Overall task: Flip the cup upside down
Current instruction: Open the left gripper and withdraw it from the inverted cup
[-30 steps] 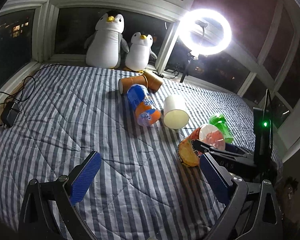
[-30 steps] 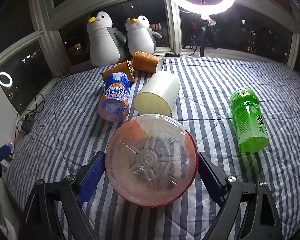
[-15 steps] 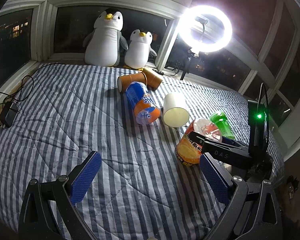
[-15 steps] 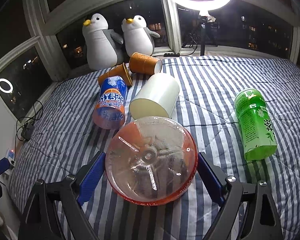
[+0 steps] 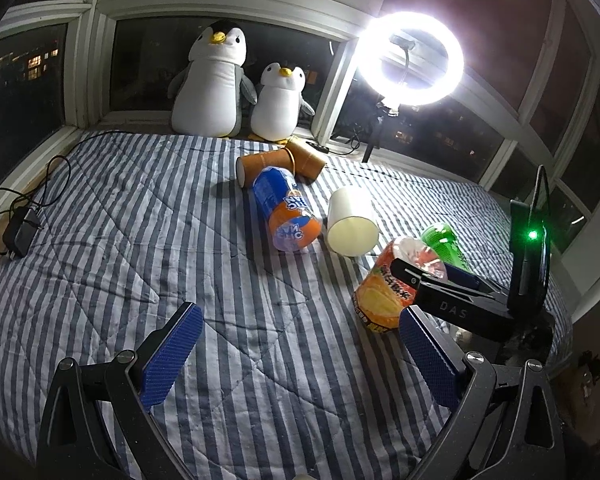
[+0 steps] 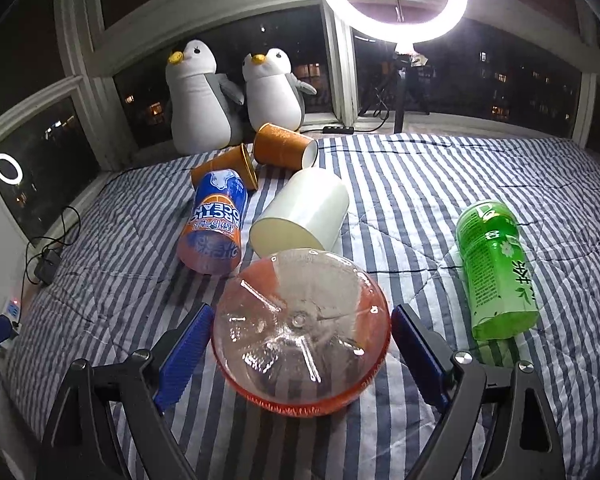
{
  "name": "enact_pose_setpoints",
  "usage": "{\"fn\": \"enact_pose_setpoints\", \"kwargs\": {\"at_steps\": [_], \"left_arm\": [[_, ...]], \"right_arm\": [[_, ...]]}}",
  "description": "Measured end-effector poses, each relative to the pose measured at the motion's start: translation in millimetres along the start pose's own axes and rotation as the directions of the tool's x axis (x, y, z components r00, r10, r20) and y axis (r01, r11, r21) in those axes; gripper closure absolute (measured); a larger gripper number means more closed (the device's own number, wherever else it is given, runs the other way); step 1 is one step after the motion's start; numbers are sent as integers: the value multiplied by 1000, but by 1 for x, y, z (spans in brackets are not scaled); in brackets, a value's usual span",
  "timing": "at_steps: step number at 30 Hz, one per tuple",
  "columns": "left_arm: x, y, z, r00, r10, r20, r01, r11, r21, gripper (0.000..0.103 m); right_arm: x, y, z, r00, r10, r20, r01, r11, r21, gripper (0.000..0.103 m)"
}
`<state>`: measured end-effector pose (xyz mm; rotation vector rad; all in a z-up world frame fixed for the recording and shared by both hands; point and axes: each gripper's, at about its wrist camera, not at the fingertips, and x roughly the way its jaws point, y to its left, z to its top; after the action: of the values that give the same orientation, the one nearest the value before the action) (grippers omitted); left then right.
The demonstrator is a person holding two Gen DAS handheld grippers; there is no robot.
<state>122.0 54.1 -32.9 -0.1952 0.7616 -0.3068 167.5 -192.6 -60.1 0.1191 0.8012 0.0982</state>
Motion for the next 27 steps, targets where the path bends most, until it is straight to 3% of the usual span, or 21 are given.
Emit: {"fn": "enact_pose_setpoints", "kwargs": {"at_steps": [27], "left_arm": [[-33,-67,-34,988,115,105,-126,986,106,3]], "right_arm": [[-103,-25,-44,987,41,156,-46,998,31,15]]}}
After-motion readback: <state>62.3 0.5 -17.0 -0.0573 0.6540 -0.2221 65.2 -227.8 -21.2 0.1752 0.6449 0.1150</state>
